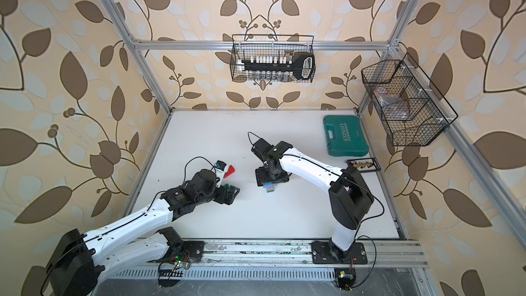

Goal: Assemble a spoon with lego
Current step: Assemble the lego brick with the lego brick, then pick up the lego brick from the center of the board.

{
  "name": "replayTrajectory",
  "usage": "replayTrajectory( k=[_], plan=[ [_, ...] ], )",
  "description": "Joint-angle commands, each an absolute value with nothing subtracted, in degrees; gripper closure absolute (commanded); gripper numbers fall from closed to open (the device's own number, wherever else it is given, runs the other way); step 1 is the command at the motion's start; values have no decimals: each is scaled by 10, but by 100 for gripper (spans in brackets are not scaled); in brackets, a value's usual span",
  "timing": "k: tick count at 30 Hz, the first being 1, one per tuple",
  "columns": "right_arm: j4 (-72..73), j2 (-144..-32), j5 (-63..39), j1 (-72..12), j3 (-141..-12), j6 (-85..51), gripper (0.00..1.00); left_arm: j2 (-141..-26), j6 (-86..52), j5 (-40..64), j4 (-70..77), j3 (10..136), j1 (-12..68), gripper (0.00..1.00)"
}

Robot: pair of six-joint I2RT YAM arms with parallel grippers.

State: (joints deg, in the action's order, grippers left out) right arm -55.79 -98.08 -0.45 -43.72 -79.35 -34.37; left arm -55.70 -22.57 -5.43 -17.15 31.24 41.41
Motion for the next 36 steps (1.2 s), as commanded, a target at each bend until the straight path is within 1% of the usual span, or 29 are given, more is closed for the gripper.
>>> replayTrajectory(
  k=[1,3,5,6,9,12,18,23,26,27,28,29,30,32,34,36],
  plan=[
    [-576,-940,7,-439,-813,-331,17,-562,-285,-98,-271,356,372,1],
    [-578,-925,8,-435,-818,-322,17,-585,-280,-72,-286,369,323,1],
    [-580,-912,7,-424,-823,-312,17,-608,-268,-45,-267,374,289,2],
    [-578,-906,7,-417,-824,-307,18,-627,-262,-28,-255,379,274,2],
    [-576,-887,0,-390,-824,-290,18,-704,-250,-8,-277,422,241,3],
    [-570,-873,-13,-370,-818,-279,18,-759,-266,-39,-326,464,232,6],
    [-547,-868,-41,-347,-804,-272,18,-722,-307,-127,-388,461,232,4],
    [-541,-876,-60,-340,-803,-261,18,-771,-344,-143,-440,464,220,5],
    [-536,-870,-70,-329,-799,-254,18,-790,-355,-110,-421,460,183,11],
    [-535,-868,-73,-324,-797,-252,18,-793,-354,-91,-407,458,171,14],
    [-535,-866,-76,-318,-796,-249,19,-798,-353,-75,-392,457,156,20],
    [-536,-864,-80,-313,-795,-247,19,-803,-353,-73,-383,461,151,26],
    [-535,-861,-82,-307,-792,-245,19,-809,-349,-72,-375,464,149,30],
    [-536,-855,-88,-298,-788,-241,19,-821,-343,-62,-360,472,142,33],
    [-536,-850,-90,-290,-783,-237,19,-852,-339,-46,-347,479,139,42],
    [-537,-845,-94,-283,-777,-235,19,-873,-337,-37,-343,482,139,45]
  ],
)
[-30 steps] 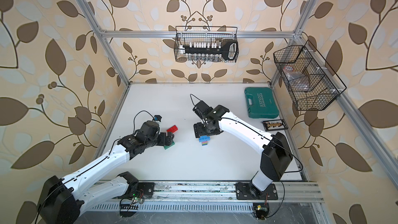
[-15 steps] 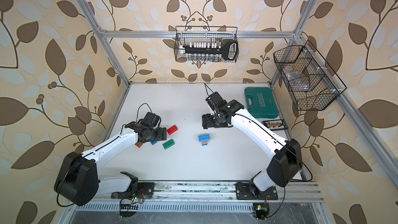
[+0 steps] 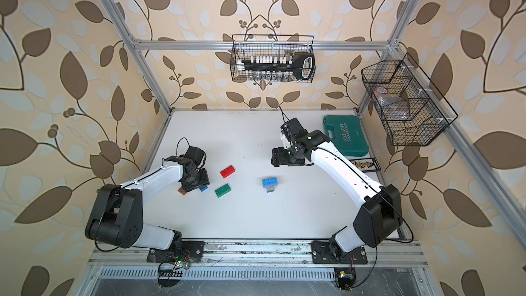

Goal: Assemble a spoon with lego
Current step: Pick up the lego brick from the center of the board, then place the lego brick at the center of the board.

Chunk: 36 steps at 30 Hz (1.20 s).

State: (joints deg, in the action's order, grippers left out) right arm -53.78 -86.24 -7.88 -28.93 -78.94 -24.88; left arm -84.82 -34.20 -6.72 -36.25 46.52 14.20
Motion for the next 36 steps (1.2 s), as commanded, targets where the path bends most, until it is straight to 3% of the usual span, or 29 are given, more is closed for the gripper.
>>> replayTrajectory(
  k=[1,5,9,13,17,21,29,33,36],
  plan=[
    [-538,-843,-94,-280,-775,-235,19,-879,-336,-33,-339,481,139,46],
    [-540,-834,-95,-268,-767,-232,19,-889,-331,-35,-337,472,139,59],
    [-542,-824,-92,-259,-761,-230,19,-874,-296,-34,-351,498,146,82],
    [-540,-816,-95,-248,-746,-229,19,-890,-208,24,-382,585,184,82],
    [-532,-807,-98,-235,-728,-231,19,-964,-133,70,-405,695,242,77],
    [-532,-801,-98,-230,-725,-231,20,-1084,-102,50,-432,811,289,77],
    [-543,-787,-91,-213,-714,-222,20,-1192,-77,46,-370,888,309,74],
    [-543,-785,-91,-208,-708,-221,20,-1218,-65,43,-352,890,316,59],
    [-543,-784,-89,-207,-704,-221,20,-1207,-56,40,-321,863,321,37]
  ],
)
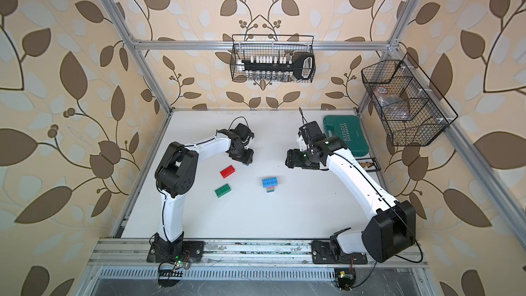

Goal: Assemble a spoon with lego
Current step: Place the lego brick at the center of the board, then pick up the lego brick from the center of the board.

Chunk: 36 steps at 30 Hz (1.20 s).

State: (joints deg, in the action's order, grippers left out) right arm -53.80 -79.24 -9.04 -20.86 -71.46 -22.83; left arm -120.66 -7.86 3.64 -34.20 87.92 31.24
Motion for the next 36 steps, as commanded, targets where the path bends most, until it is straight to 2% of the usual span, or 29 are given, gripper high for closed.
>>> replayTrajectory(
  k=[1,12,17,21,29,36],
  plan=[
    [-542,-784,-89,-207,-704,-221,20,-1201,-55,35,-311,851,323,32],
    [-537,-776,-89,-206,-702,-217,20,-1078,-67,-27,-138,622,345,31],
    [-539,-773,-87,-204,-703,-211,20,-1080,-91,-43,-85,572,352,32],
    [-542,-770,-84,-201,-702,-209,20,-1080,-98,-23,11,519,352,35],
    [-541,-767,-85,-198,-697,-208,20,-1082,-101,-37,27,491,352,47],
    [-539,-768,-89,-199,-691,-209,20,-1088,-102,-22,57,476,352,46]
  ],
)
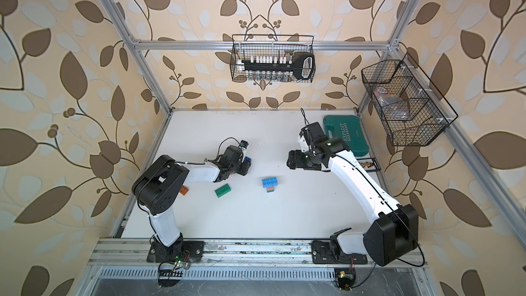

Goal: Assemble a spoon with lego
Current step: Pick up the lego brick from the center of the board.

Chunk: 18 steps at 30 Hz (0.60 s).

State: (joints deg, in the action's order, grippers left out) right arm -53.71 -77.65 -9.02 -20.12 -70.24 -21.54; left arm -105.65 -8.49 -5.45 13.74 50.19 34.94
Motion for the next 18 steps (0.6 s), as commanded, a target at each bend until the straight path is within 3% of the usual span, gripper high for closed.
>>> replayTrajectory(
  k=[1,6,18],
  plan=[
    [-539,-767,-89,-199,-691,-209,20,-1089,-101,-18,59,476,352,45],
    [-539,-767,-90,-198,-689,-210,20,-1094,-92,-15,50,487,352,45],
    [-540,-766,-92,-198,-688,-208,20,-1127,-67,-28,-150,618,350,50]
  ],
)
